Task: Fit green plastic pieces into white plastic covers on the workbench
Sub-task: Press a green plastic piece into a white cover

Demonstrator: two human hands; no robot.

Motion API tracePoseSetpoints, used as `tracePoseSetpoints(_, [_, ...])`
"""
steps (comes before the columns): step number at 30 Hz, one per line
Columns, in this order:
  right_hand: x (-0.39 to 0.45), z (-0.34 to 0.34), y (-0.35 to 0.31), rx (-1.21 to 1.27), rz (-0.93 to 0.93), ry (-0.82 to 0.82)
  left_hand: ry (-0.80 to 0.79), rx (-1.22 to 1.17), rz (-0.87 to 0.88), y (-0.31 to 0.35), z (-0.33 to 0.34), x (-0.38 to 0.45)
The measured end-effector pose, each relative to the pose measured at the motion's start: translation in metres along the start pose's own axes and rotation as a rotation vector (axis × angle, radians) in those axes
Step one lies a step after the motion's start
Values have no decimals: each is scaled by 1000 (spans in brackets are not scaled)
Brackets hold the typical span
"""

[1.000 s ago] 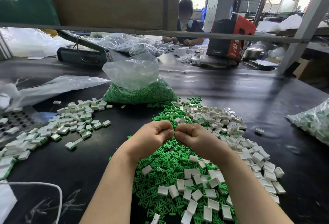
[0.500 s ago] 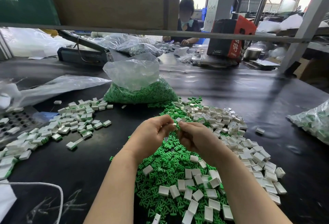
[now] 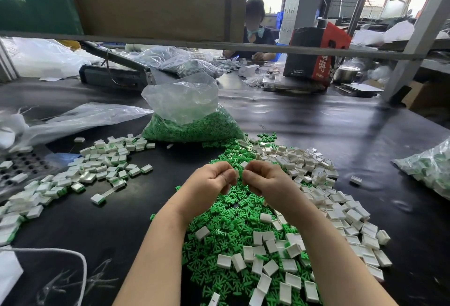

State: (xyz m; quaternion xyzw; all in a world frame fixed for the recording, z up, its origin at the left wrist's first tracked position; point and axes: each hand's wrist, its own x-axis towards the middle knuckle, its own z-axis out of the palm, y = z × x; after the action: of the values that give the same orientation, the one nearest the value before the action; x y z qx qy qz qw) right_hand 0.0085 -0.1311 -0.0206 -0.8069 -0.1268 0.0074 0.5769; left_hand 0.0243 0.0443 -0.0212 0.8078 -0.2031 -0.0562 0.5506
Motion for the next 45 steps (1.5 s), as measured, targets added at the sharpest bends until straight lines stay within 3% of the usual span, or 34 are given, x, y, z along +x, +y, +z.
tracePoseSetpoints(8, [-1,-2,-1,-181,-61,-57,-18,30,-15,-3,-2,-1])
tracePoseSetpoints(15, [-1,1,-1,-52,-8,-134,-30,55,-14,-3,-3,-1])
tracePoseSetpoints(25, [-2,-2,1,-176,-9,-158,-80,61,-44,1,-1,-2])
tracePoseSetpoints(39, [-5,-6,2,-435,-66,-200,-92,266,-38,4,1,-1])
tracePoseSetpoints(45, [-6,-6,0,-417,-66,-218,-94,252,-31,3,-1,-1])
